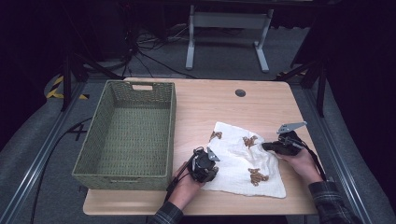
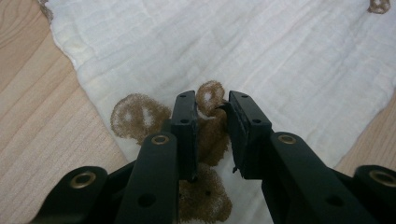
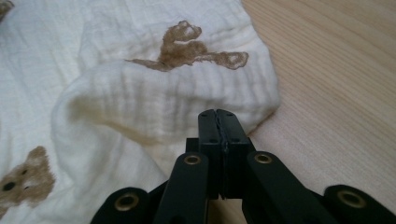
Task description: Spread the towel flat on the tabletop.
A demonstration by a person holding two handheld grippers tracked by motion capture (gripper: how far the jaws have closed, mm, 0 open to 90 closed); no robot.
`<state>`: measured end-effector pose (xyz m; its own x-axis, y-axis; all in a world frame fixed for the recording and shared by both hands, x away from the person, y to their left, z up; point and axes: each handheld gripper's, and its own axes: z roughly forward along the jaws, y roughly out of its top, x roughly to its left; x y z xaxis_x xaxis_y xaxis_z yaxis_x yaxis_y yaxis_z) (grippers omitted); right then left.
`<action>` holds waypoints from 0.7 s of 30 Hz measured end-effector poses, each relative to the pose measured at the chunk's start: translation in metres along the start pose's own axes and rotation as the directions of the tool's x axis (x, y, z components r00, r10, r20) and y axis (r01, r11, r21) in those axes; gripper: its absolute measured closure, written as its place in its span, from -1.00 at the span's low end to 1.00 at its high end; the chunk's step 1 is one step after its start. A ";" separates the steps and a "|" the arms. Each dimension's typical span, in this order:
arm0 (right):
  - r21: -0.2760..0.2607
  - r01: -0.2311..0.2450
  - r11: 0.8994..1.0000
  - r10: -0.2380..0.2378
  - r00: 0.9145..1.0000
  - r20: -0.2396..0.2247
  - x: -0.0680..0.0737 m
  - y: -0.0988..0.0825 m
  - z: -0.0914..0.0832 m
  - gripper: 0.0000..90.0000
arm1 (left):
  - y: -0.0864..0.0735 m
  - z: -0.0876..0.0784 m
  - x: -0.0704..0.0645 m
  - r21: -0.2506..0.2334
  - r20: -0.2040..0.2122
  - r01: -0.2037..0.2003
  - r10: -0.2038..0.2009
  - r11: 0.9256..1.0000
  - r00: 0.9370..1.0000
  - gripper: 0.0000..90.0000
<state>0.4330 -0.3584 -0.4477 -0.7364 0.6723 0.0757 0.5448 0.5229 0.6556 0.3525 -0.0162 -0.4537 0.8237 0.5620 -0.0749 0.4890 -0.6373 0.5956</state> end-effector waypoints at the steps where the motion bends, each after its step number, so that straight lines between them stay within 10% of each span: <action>1: -0.003 0.009 1.000 -0.009 1.000 0.020 0.000 0.002 0.001 1.00 | 0.000 0.000 0.000 -0.002 -0.002 0.000 0.000 1.000 1.000 0.62; 6: 0.000 0.023 1.000 -0.023 0.999 0.049 -0.005 0.010 0.010 1.00 | 0.000 -0.001 0.001 0.011 0.009 -0.005 0.005 1.000 1.000 0.62; 13: -0.004 0.041 0.999 -0.039 0.976 0.216 -0.019 0.012 0.011 1.00 | -0.001 -0.002 -0.001 0.005 -0.007 -0.010 0.010 1.000 1.000 0.62; 21: -0.119 -0.079 0.990 0.093 0.988 0.120 -0.031 0.004 -0.016 0.65 | -0.003 -0.003 -0.001 0.011 -0.007 -0.006 0.006 1.000 1.000 0.62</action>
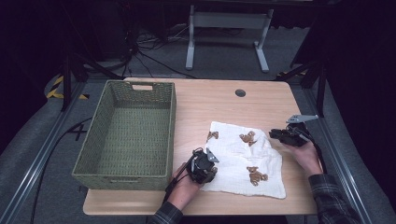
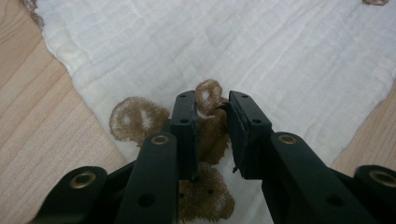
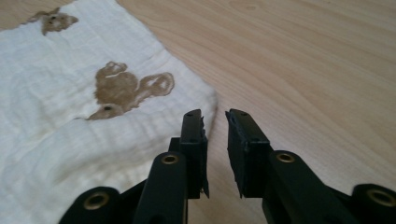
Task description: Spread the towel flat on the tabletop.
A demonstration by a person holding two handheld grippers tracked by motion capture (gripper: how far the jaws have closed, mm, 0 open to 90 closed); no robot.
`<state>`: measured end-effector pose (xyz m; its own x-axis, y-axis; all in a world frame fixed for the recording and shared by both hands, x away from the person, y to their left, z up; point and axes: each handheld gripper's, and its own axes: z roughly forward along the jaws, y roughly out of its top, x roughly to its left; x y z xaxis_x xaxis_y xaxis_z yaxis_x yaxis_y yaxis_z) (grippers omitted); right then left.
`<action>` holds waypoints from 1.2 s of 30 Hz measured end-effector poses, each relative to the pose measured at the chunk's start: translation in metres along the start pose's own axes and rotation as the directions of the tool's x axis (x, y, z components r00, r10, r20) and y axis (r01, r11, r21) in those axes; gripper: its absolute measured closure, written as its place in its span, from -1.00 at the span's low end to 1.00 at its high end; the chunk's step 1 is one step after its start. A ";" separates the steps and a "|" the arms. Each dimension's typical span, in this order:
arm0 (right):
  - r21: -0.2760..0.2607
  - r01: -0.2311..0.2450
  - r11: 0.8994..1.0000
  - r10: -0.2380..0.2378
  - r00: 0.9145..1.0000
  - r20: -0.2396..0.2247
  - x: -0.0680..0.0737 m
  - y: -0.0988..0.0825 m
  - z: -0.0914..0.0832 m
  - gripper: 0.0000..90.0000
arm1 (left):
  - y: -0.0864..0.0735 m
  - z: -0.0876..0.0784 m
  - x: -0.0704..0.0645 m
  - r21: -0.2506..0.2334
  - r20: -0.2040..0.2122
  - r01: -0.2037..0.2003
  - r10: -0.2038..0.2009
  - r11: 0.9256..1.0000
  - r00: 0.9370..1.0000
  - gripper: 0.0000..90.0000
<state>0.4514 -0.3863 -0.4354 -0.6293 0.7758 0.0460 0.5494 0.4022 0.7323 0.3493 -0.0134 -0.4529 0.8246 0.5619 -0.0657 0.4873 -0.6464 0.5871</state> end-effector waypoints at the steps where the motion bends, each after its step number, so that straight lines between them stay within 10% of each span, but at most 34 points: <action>1: 0.014 0.001 1.000 -0.001 1.000 -0.007 0.001 -0.001 0.000 0.61 | 0.000 0.000 0.000 0.000 0.000 0.000 0.000 1.000 1.000 0.62; 7: 0.081 0.000 0.997 0.004 0.999 -0.049 0.008 -0.008 0.007 0.61 | 0.000 0.000 -0.001 0.000 -0.006 -0.002 0.002 1.000 1.000 0.60; 11: 0.101 0.025 0.995 -0.020 0.999 -0.048 0.010 -0.009 0.009 0.97 | -0.001 0.000 -0.001 -0.003 -0.007 0.002 -0.002 1.000 1.000 0.61; 20: -0.059 0.095 0.994 -0.097 0.995 -0.034 0.033 0.014 -0.019 0.99 | 0.000 0.000 -0.001 -0.005 -0.009 -0.002 0.002 1.000 1.000 0.60; 26: -0.048 0.203 0.978 -0.208 0.967 -0.146 0.076 0.023 -0.008 0.99 | 0.000 0.000 -0.001 -0.002 -0.006 -0.004 0.004 1.000 1.000 0.60; 27: -0.012 0.245 0.969 -0.242 0.945 -0.221 0.093 0.021 0.004 0.98 | 0.000 0.000 -0.001 -0.002 -0.006 -0.005 0.005 1.000 1.000 0.60; 32: -0.012 0.302 0.953 -0.293 0.913 -0.284 0.114 0.015 0.009 0.85 | -0.001 -0.001 0.000 0.001 0.008 -0.004 0.004 1.000 1.000 0.59; 36: -0.094 0.234 0.968 -0.250 0.937 -0.244 0.096 0.018 -0.012 0.86 | -0.001 0.000 0.000 -0.001 0.008 -0.004 0.004 1.000 1.000 0.59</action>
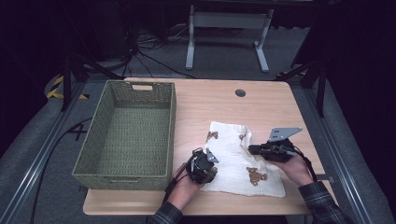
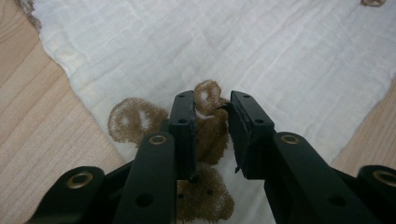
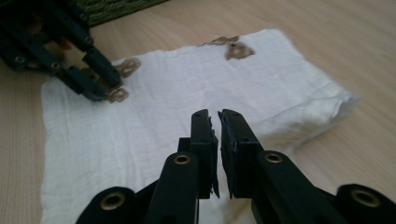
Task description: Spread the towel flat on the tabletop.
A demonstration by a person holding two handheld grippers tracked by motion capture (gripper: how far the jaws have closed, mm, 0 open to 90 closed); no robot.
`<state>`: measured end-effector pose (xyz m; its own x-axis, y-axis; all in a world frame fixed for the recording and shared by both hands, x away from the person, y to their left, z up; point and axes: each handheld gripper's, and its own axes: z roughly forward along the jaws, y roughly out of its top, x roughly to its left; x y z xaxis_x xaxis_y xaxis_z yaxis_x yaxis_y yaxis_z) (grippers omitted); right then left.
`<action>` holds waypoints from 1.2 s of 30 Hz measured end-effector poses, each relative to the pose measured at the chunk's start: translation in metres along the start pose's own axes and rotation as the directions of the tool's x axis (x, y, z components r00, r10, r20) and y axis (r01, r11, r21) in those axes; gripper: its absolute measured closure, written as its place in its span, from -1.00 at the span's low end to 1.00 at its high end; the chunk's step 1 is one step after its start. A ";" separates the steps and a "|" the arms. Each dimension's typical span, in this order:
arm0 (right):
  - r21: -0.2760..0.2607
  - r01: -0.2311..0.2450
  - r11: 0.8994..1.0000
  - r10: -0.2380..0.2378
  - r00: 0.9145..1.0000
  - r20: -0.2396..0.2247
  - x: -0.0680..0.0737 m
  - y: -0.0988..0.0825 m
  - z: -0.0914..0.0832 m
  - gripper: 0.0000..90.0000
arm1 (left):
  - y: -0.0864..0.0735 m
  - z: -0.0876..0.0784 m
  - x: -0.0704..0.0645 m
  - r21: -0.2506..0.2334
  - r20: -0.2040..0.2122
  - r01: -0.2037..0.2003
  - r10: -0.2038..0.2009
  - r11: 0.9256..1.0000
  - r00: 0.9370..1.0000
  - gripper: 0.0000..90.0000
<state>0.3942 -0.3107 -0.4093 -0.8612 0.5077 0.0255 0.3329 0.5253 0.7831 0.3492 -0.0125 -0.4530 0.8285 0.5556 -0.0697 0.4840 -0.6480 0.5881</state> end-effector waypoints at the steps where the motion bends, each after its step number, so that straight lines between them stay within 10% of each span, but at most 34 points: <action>1: 0.000 0.000 1.000 0.000 1.000 0.000 0.000 0.000 0.000 0.86 | 0.000 0.000 0.000 0.000 0.000 0.000 0.000 1.000 1.000 0.59; 14: 0.015 -0.161 0.987 0.155 0.969 0.195 -0.061 -0.030 -0.018 0.85 | -0.002 -0.003 -0.005 0.019 -0.014 -0.007 0.007 1.000 1.000 0.59; 25: 0.177 -0.128 0.976 0.103 0.985 0.141 -0.051 -0.038 0.014 0.85 | -0.014 -0.013 -0.019 0.054 -0.001 -0.001 0.001 0.999 1.000 0.60; 36: 0.218 -0.182 0.959 0.123 0.958 0.258 -0.054 -0.051 -0.010 0.87 | -0.006 -0.005 -0.019 0.020 0.002 0.006 -0.006 1.000 1.000 0.61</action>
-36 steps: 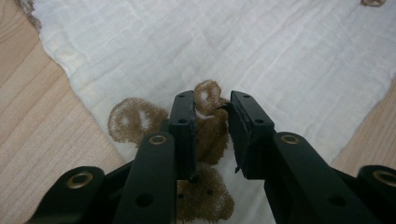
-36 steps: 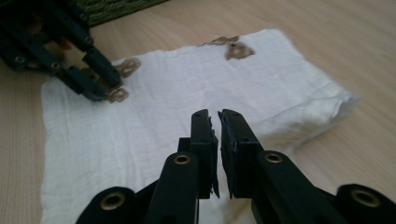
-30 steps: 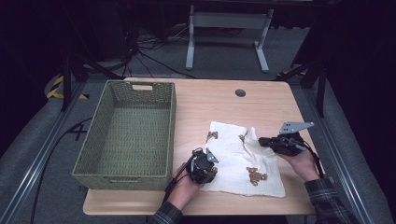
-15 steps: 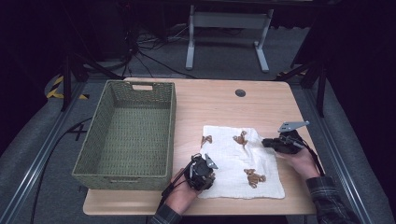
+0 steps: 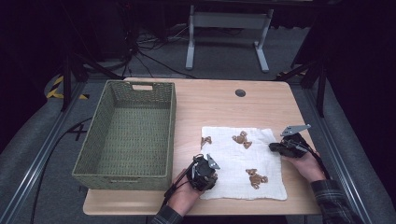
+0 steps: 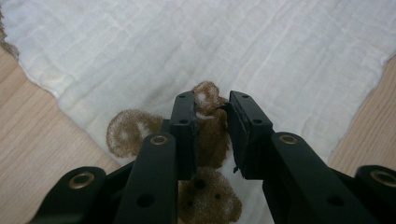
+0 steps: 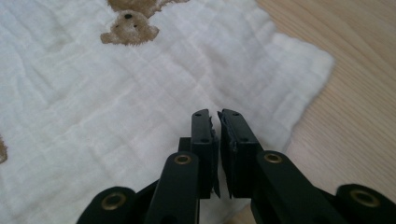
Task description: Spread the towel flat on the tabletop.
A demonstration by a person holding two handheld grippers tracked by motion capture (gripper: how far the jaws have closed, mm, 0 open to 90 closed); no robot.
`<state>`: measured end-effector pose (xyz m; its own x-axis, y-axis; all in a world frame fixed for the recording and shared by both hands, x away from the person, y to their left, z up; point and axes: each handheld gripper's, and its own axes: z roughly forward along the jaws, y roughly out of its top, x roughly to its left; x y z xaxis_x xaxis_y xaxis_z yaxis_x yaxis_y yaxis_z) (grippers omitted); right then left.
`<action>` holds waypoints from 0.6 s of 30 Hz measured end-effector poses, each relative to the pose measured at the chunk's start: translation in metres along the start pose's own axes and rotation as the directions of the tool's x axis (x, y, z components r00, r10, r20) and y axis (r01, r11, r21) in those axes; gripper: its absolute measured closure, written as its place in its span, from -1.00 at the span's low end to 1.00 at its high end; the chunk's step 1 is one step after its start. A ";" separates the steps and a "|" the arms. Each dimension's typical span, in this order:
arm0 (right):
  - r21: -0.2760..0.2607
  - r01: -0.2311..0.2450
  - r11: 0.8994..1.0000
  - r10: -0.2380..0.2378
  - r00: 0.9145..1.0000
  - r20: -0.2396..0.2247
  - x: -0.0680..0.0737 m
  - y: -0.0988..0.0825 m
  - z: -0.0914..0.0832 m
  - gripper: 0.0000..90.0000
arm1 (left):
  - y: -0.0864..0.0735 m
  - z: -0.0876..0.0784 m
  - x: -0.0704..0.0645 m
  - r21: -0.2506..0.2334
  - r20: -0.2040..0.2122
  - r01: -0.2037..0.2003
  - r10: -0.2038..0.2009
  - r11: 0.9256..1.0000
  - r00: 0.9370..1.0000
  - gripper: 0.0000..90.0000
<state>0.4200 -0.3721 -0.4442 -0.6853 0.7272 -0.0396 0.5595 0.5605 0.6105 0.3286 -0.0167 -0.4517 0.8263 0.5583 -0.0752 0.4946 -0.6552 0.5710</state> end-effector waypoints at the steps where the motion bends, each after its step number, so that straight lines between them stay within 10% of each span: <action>1: 0.003 -0.004 1.000 0.004 1.000 0.005 -0.001 -0.002 -0.002 0.86 | 0.001 0.000 0.000 0.003 0.017 -0.007 0.007 1.000 1.000 0.60; 18: -0.103 -0.008 0.995 0.005 1.000 -0.026 -0.017 -0.004 -0.019 0.48 | 0.028 0.004 0.016 -0.065 0.023 0.014 -0.013 0.998 1.000 0.42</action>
<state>0.4204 -0.3950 -0.4309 -0.6944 0.7194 -0.0154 0.5141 0.5110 0.6889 0.3564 -0.0285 -0.4408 0.8260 0.5544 -0.1015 0.4878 -0.6130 0.6215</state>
